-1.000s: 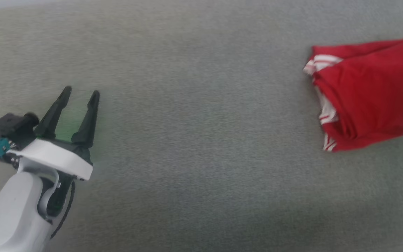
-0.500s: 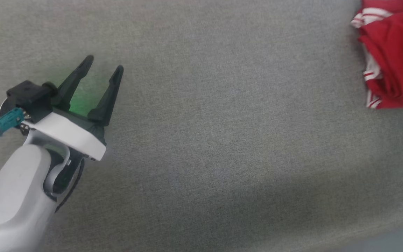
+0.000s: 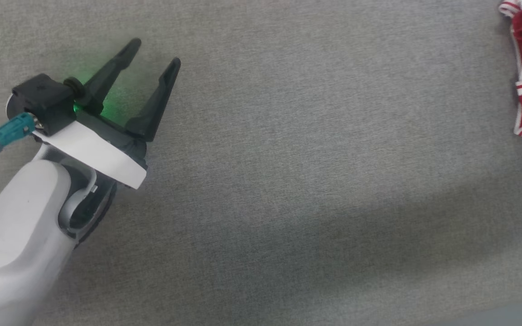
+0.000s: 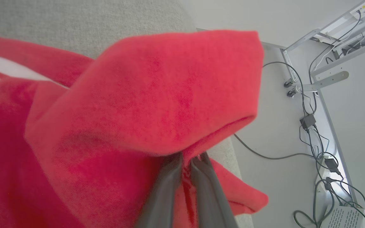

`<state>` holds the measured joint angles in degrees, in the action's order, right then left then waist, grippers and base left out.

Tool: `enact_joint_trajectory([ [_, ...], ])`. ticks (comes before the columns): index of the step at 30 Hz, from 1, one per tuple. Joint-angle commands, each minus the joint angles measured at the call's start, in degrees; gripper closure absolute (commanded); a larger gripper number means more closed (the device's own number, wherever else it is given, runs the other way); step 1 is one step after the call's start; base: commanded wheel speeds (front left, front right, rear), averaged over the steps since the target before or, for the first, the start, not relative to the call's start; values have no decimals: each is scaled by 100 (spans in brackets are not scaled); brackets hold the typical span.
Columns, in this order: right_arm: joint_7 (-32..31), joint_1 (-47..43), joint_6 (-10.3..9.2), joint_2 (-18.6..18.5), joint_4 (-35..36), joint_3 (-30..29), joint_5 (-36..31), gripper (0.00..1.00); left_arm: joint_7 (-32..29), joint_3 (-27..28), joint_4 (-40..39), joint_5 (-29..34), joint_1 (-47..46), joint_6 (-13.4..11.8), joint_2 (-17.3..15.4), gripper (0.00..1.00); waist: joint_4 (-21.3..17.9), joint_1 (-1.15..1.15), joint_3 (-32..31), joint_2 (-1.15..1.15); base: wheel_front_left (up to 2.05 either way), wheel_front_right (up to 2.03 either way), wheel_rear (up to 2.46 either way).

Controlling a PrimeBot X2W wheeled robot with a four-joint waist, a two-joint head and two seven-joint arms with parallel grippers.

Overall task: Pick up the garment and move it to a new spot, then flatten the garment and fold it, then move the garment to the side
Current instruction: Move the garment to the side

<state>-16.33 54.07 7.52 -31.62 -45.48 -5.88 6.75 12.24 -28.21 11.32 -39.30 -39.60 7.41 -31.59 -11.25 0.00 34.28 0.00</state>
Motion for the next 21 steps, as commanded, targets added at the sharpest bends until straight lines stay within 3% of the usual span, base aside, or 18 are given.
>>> enact_joint_trajectory([
  [1, 101, 110, -6, 55, -154, 13, -65, 100, 59, -26, 56, -70, -65, 8, -58, 0, 51, 0, 37, 0, 0, 0, 0],
  [2, 146, 164, -6, 74, -237, -2, -88, 89, 100, -46, 58, -104, -92, 8, -76, 0, 65, 0, 42, 0, 0, 0, 0],
  [4, 196, 229, -5, 109, -401, -23, -118, 89, 150, -100, 47, -176, -119, 8, -136, 0, 85, 0, 41, 0, 0, 0, 0],
  [5, 249, 269, -5, 101, -464, -65, -135, 79, 173, -111, 38, -198, -133, 8, -164, 0, 93, 0, 40, 0, 0, 0, 0],
  [6, 272, 314, -5, 97, -538, -108, -146, 56, 206, -103, 29, -251, -137, 8, -169, 0, 102, 0, 34, 0, 0, 0, 0],
  [7, 289, 348, -5, 111, -605, -126, -179, 16, 227, -86, 20, -309, -124, 8, -169, 0, 108, 0, 21, 0, 0, 0, 0],
  [8, 289, 348, -5, 111, -605, -126, -179, 16, 227, -86, 20, -309, -124, 8, -169, 0, 108, 0, 21, 0, 0, 0, 0],
  [9, 301, 384, -5, 125, -646, -148, -188, 0, 250, -64, 18, -346, -110, 8, -190, 0, 111, 0, -1, 0, 0, 0, 0],
  [21, 561, 594, -5, 197, -879, -76, -91, 0, 295, 530, 1, -123, 363, 9, -101, 0, 126, 0, -509, 0, 0, 0, 0],
])
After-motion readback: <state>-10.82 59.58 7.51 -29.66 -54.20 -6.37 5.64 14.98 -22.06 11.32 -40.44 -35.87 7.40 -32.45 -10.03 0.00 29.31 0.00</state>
